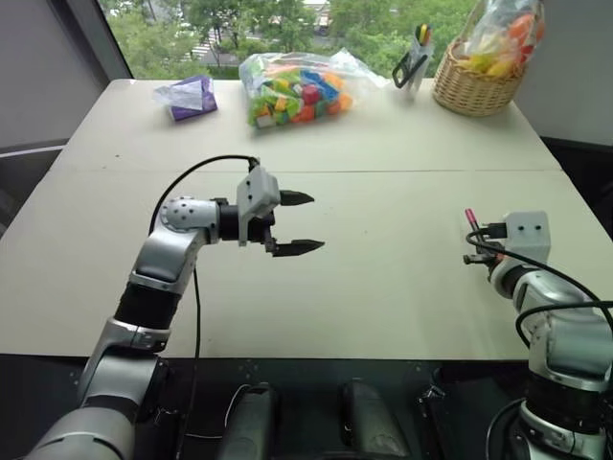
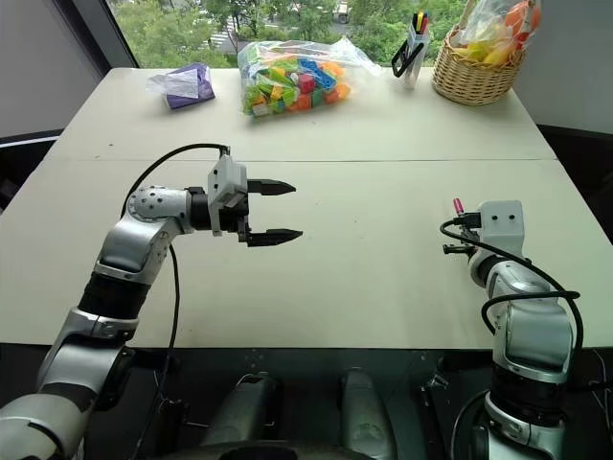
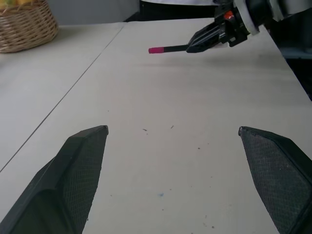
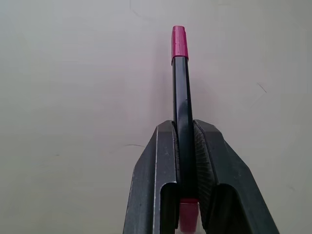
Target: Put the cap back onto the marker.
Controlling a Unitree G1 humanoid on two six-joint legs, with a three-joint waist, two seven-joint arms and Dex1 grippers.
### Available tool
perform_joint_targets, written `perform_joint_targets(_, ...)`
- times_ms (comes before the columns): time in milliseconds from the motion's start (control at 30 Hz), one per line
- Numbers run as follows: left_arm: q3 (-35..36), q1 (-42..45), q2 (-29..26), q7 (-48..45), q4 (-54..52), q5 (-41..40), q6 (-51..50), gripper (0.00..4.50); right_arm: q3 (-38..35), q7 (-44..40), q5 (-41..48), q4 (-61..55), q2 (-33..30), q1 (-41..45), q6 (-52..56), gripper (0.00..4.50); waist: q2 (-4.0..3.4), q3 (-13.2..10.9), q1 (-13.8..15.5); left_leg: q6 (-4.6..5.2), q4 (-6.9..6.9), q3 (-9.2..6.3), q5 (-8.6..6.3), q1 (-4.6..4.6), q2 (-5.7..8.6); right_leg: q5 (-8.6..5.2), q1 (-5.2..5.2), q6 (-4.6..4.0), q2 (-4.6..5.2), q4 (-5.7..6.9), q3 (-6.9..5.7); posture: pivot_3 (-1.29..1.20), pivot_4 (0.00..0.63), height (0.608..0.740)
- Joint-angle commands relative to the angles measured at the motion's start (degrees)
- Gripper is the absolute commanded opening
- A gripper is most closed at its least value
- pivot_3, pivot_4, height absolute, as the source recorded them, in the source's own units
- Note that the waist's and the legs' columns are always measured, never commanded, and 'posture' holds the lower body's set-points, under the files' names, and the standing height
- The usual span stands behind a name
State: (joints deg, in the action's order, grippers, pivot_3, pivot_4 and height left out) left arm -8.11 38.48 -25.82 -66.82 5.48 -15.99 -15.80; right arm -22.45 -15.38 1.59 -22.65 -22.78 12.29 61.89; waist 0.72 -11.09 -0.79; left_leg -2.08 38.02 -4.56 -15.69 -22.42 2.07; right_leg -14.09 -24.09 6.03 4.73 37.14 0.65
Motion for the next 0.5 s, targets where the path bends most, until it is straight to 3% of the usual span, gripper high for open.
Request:
perform_joint_targets(33, 1.0, 0.0, -0.8, 0.2, -3.0, -1.7, -0.8, 4.45, -1.9, 1.1, 0.9, 0.7, -0.3, -0.4, -2.2, 0.00, 0.00, 0.0, 0.0, 0.00, 0.00, 0.00, 0.00, 0.00, 0.00, 0.00, 0.00, 0.00, 0.00, 0.00, 0.00, 0.00, 0.150, 0.740)
perform_joint_targets(133, 1.0, -0.1, -1.1, 0.4, -3.4, -1.9, -1.2, 4.45, -2.0, 1.2, 1.6, 1.1, -0.7, -1.0, -2.9, 0.00, 0.00, 0.0, 0.0, 0.00, 0.00, 0.01, 0.00, 0.00, 0.00, 0.00, 0.00, 0.00, 0.00, 0.00, 0.01, 0.00, 0.150, 0.740)
perform_joint_targets(433, 0.4, 0.3, -0.9, 0.3, -3.0, -2.1, -1.1, 4.50, -1.8, 1.0, 3.3, 0.4, -1.8, -2.1, -3.2, 4.44, 0.00, 0.0, 0.0, 0.00, 0.00, 0.02, 0.00, 0.01, 0.00, 0.00, 0.00, 0.00, 0.00, 0.00, 0.01, 0.00, 0.150, 0.740)
perform_joint_targets(500, 0.2, 0.5, -0.8, -0.2, -2.8, -2.3, -1.2, 4.50, -1.5, 0.3, 3.7, -0.7, -3.0, -2.3, -3.3, 4.44, 0.00, 0.0, 0.0, 0.00, 0.00, 0.01, 0.00, 0.01, 0.00, 0.00, 0.00, 0.00, 0.00, 0.00, 0.01, 0.00, 0.150, 0.740)
